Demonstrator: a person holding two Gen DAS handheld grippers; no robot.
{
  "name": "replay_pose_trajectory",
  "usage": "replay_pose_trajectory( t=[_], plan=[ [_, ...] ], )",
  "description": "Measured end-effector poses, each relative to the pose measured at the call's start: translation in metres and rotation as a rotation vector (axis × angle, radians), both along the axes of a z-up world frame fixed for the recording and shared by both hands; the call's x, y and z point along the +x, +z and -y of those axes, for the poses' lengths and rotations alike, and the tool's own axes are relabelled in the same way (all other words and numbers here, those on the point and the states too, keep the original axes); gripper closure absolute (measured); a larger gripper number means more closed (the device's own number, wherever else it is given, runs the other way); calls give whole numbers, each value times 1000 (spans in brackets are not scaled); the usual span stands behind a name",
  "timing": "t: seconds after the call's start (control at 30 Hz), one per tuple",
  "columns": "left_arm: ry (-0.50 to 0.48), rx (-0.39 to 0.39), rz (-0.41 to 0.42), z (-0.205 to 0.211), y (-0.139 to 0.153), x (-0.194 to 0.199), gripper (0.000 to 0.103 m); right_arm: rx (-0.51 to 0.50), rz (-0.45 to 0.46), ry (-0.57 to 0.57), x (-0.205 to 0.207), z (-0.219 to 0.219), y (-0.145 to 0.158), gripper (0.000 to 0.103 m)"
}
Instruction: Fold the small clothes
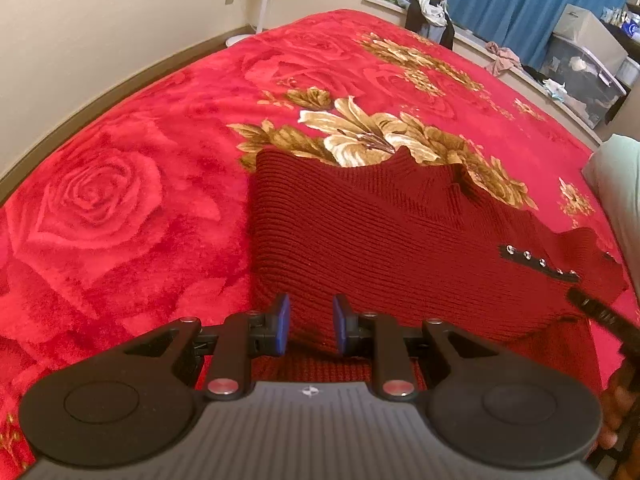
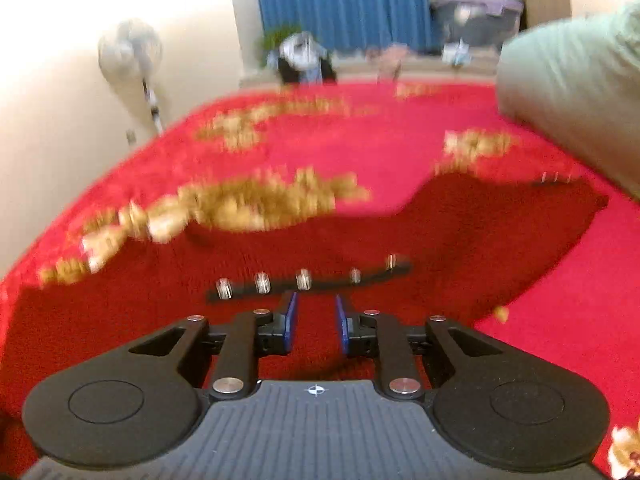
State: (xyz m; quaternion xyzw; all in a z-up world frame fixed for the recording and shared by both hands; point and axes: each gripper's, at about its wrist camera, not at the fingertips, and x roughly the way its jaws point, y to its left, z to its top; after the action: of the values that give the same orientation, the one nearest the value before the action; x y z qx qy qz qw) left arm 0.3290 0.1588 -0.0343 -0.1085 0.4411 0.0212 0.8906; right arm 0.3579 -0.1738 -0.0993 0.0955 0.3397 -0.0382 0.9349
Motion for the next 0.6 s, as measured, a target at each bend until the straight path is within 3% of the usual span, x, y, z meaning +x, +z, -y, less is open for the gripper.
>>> replay_pose_trajectory(
  t=[0.07,0.6],
  plan=[
    [-1,0,-2,0,0,1,78,-28,-129,13,9,0,-18,75],
    [-29,44,-24,17,-11,11,78,0,-45,28,-14,30,-14,71]
  ],
)
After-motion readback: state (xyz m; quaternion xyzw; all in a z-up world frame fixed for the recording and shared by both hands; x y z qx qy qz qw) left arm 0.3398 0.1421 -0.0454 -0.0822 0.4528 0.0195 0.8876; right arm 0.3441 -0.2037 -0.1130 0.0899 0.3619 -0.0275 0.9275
